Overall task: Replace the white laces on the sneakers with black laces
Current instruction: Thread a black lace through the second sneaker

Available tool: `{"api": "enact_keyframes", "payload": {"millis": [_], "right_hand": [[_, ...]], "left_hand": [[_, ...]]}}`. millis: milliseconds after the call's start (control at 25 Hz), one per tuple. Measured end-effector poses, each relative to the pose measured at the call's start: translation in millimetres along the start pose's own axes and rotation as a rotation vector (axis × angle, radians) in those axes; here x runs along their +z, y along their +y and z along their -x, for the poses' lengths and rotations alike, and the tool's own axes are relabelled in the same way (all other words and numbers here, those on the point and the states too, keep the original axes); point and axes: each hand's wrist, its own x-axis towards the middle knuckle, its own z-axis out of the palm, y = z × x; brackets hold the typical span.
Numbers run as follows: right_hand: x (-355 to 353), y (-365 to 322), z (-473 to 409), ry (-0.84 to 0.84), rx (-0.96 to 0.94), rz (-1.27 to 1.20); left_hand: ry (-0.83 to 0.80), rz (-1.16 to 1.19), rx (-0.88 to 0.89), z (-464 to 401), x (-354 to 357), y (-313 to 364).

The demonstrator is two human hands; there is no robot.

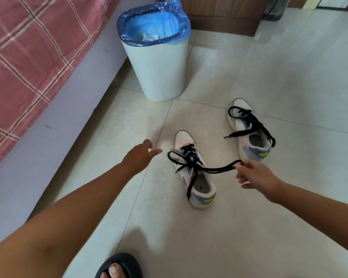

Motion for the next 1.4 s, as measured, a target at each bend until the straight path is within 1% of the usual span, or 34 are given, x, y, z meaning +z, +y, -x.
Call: {"api": "enact_keyframes", "payload": {"millis": [40, 80, 120, 200, 240, 280, 400, 480, 520, 560, 640, 720, 800, 840, 880, 920, 1000, 1040, 1080, 1120, 1160, 1200, 1240, 1320, 1400], "right_hand": [[0.0, 2.3, -2.4, 0.125, -0.079, 0.170], [2.8, 4.2, -2.7, 0.190, -0.197, 0.328], [9.1, 4.0, -1.5, 0.184, -0.355, 0.464], [31.2, -5.6, 4.7, 0.026, -0.625, 0.680], [46.2, -13.8, 5.4, -0.045, -0.701, 0.781], [60.6, -22.6, 2.9, -0.072, -0.749, 0.899], [84.0, -44.4, -7.0, -0.014, -0.802, 1.259], [84.3, -44.5, -12.1, -0.007, -0.879, 1.326], [81.5, -41.0, -12.1, -0.002, -0.957, 1.290], [78.5, -36.9, -11.3, -0.017, -0.992, 1.251], [74.9, -30.4, -12.9, -0.016, -1.048, 1.254], [76.4, -27.6, -14.2, -0.030, -1.024, 1.164], [80.2, -29.4, -11.4, 0.012, -1.071, 1.087], [84.0, -27.4, -10.5, 0.037, -1.060, 1.057], [87.3, -28.3, -7.6, 0.041, -1.018, 1.020], [85.5, -33.5, -3.6, -0.008, -0.919, 0.980], [58.4, -49.6, 2.4, -0.170, -0.729, 0.813], [37.3, -55.7, -0.1, -0.160, -0.656, 0.768], [11.1, -61.7, -6.7, -0.032, -0.611, 0.808], [-19.4, -62.9, -16.0, 0.126, -0.559, 0.958], [-46.7, -61.8, -22.8, 0.218, -0.484, 1.137], [-65.6, -56.1, -27.7, 0.215, -0.391, 1.265], [-76.2, -47.6, -30.3, 0.141, -0.327, 1.344], [-72.5, -26.1, -27.5, 0.015, -0.371, 1.420], [-51.8, -11.2, -12.2, -0.062, -0.493, 1.414]], "left_hand": [[0.002, 0.096, -0.006, 8.3, -1.4, 1.6], [-0.007, 0.136, 0.014, 19.6, 0.8, 7.0], [-0.029, 0.158, 0.053, 32.2, 7.3, 16.4], [-0.095, 0.184, 0.126, 52.2, 26.5, 45.9], [-0.114, 0.159, 0.148, 55.8, 38.1, 60.4], [-0.116, 0.108, 0.158, 55.7, 49.2, 73.2], [-0.024, -0.001, 0.092, 47.5, 71.8, 90.6], [0.043, 0.008, 0.075, 44.2, 77.8, 87.9], [0.052, -0.003, 0.100, 44.2, 79.2, 84.9], [0.044, -0.024, 0.131, 44.0, 79.8, 80.9], [0.041, -0.081, 0.173, 42.5, 78.1, 74.1], [0.049, -0.106, 0.196, 40.2, 77.1, 70.8], [0.030, -0.103, 0.245, 39.4, 77.9, 69.4], [0.019, -0.104, 0.268, 39.1, 78.1, 69.5], [0.004, -0.102, 0.279, 39.1, 77.7, 69.2], [-0.007, -0.093, 0.277, 39.5, 76.6, 70.1], [-0.019, -0.077, 0.251, 39.7, 74.2, 74.4], [-0.020, -0.078, 0.234, 39.2, 73.2, 77.4], [-0.014, -0.082, 0.212, 38.4, 71.5, 80.6], [-0.008, -0.086, 0.187, 37.1, 69.9, 83.8], [-0.002, -0.091, 0.165, 35.3, 67.5, 86.6], [-0.002, -0.095, 0.147, 32.9, 64.4, 88.7], [-0.003, -0.093, 0.137, 30.2, 61.3, 92.2], [-0.032, -0.074, 0.122, 26.8, 57.8, 99.5], [-0.071, -0.080, 0.102, 25.7, 58.1, 104.5]]}}
